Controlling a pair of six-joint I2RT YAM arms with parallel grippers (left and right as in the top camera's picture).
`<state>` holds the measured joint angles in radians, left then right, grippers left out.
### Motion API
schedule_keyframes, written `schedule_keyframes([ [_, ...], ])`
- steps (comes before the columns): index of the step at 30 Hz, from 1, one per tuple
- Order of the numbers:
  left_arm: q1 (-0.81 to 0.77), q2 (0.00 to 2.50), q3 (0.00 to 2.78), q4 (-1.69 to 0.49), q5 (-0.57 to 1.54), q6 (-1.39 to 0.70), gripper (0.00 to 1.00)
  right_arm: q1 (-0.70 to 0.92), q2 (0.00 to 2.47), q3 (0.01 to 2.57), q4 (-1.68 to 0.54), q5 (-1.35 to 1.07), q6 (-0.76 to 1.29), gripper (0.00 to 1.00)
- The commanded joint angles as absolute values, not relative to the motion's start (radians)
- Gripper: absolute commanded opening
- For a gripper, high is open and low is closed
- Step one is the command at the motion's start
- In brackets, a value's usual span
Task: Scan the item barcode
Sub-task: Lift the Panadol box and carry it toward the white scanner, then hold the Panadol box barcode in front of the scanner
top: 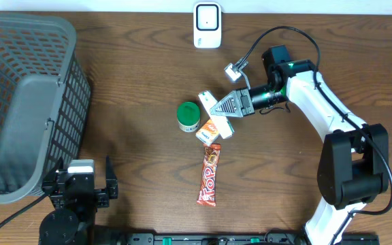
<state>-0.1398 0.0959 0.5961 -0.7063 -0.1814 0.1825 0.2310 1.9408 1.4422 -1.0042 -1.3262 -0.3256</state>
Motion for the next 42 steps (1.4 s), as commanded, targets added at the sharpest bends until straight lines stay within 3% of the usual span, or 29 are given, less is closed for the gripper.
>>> schedule_keyframes([
  [1, -0.136, 0.091, 0.594, -0.704, -0.175, 0.174, 0.92, 0.227, 1.953, 1.46, -1.002, -1.442, -0.352, 0.4],
  [6, -0.136, 0.091, 0.594, -0.704, -0.175, 0.174, 0.92, 0.227, 1.953, 1.46, -0.998, -1.382, -0.35, 0.4],
  [10, -0.136, 0.091, 0.594, -0.704, -0.175, 0.174, 0.92, 0.231, 1.953, 1.46, -0.972, -1.175, -0.244, 0.31],
  [17, -0.136, 0.091, 0.594, -0.704, -0.175, 0.174, 0.92, 0.251, 1.953, 1.46, -0.802, -0.878, -0.02, 0.39],
  [22, -0.136, 0.091, 0.594, -0.704, -0.175, 0.174, 0.92, 0.291, 1.953, 1.489, -0.713, -0.6, 0.067, 0.39],
  [32, -0.136, 0.091, 0.594, -0.704, -0.175, 0.174, 0.92, 0.368, 1.953, 1.663, -0.625, -0.067, 0.015, 0.42],
  [42, -0.136, 0.091, 0.594, -0.704, -0.175, 0.174, 0.92, 0.368, 2.037, 1.666, -0.308, 0.276, -0.154, 0.44],
])
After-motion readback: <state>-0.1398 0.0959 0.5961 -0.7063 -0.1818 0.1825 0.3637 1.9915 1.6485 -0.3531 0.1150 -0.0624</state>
